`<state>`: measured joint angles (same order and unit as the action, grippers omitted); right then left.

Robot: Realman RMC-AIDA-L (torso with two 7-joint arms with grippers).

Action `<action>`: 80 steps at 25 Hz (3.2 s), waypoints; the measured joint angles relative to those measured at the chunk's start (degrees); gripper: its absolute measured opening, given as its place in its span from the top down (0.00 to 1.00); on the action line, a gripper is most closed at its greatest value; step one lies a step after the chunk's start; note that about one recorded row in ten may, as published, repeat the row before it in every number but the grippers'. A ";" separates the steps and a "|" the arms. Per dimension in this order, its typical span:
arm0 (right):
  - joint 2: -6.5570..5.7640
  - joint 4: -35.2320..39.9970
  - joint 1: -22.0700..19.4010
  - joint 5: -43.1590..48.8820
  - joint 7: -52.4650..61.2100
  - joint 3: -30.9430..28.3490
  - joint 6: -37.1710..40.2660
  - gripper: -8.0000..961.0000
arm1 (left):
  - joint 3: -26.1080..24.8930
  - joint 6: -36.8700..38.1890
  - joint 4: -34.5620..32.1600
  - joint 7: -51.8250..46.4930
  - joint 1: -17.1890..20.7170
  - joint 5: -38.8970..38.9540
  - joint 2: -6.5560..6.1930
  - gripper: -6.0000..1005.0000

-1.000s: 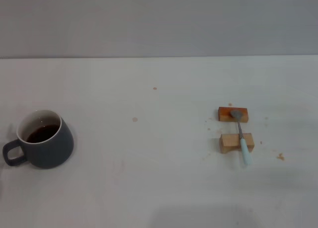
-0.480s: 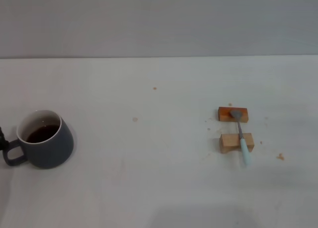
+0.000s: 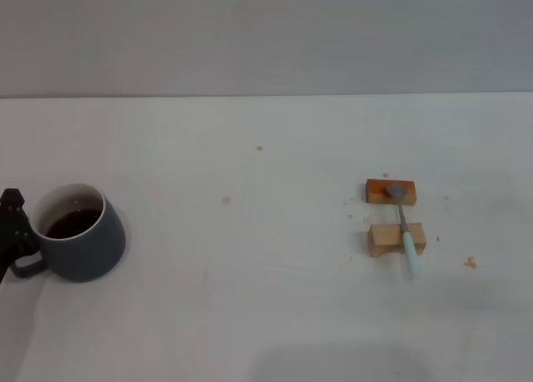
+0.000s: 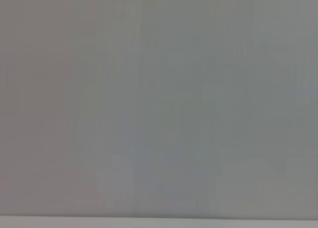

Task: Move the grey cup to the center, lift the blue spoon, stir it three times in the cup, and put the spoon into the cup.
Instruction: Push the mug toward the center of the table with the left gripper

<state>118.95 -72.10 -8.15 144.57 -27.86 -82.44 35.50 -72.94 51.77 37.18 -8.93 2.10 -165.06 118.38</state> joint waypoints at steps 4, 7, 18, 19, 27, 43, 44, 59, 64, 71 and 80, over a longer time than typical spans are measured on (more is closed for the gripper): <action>-0.02 -0.03 -0.02 0.00 0.00 0.00 0.03 0.18 | 0.44 -0.08 0.61 0.00 0.33 0.01 -0.01 1.00; -0.04 -0.05 -0.02 0.00 0.00 0.00 0.05 0.18 | 1.41 -0.27 1.58 0.02 0.81 -0.03 -0.09 1.00; -0.04 -0.06 0.23 0.00 0.00 0.00 0.10 0.18 | 4.51 -1.52 6.42 0.77 3.21 -0.40 -0.43 1.00; -0.04 -0.06 0.24 0.00 0.00 0.00 0.10 0.18 | 4.53 -1.64 6.49 0.77 3.24 -0.43 -0.43 1.00; -0.04 -0.06 0.35 0.01 0.00 0.01 -0.16 0.18 | 2.01 -1.82 7.77 0.47 3.73 -0.37 -0.67 1.00; -0.04 -0.85 0.02 0.01 -0.01 0.24 -0.14 0.18 | -1.38 -4.15 -0.19 1.51 -1.55 -0.43 -0.53 1.00; -0.04 -0.88 0.01 0.01 0.00 0.24 -0.14 0.18 | -1.10 -4.12 -0.20 1.51 -1.59 -0.42 -0.53 1.00; -0.04 -0.94 1.17 0.01 0.00 0.02 -0.37 0.18 | 4.71 -4.65 2.22 1.55 -1.12 -0.44 -0.53 1.00; -0.04 -0.74 1.56 0.01 0.00 -0.02 -0.37 0.18 | 6.01 -5.75 4.03 1.55 -0.42 -0.47 -0.65 1.00; 0.03 -0.42 1.97 0.01 0.00 0.00 -0.35 0.18 | 8.71 -6.86 6.27 1.59 -0.13 -0.47 -0.69 1.00; 0.05 0.26 2.01 0.01 0.00 0.00 -0.34 0.18 | 11.98 -9.11 8.89 1.41 0.34 -0.45 -0.68 1.00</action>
<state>119.00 -71.84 -6.15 144.58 -27.86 -82.44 35.16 -60.95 42.67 46.08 -7.53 2.44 -165.51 117.71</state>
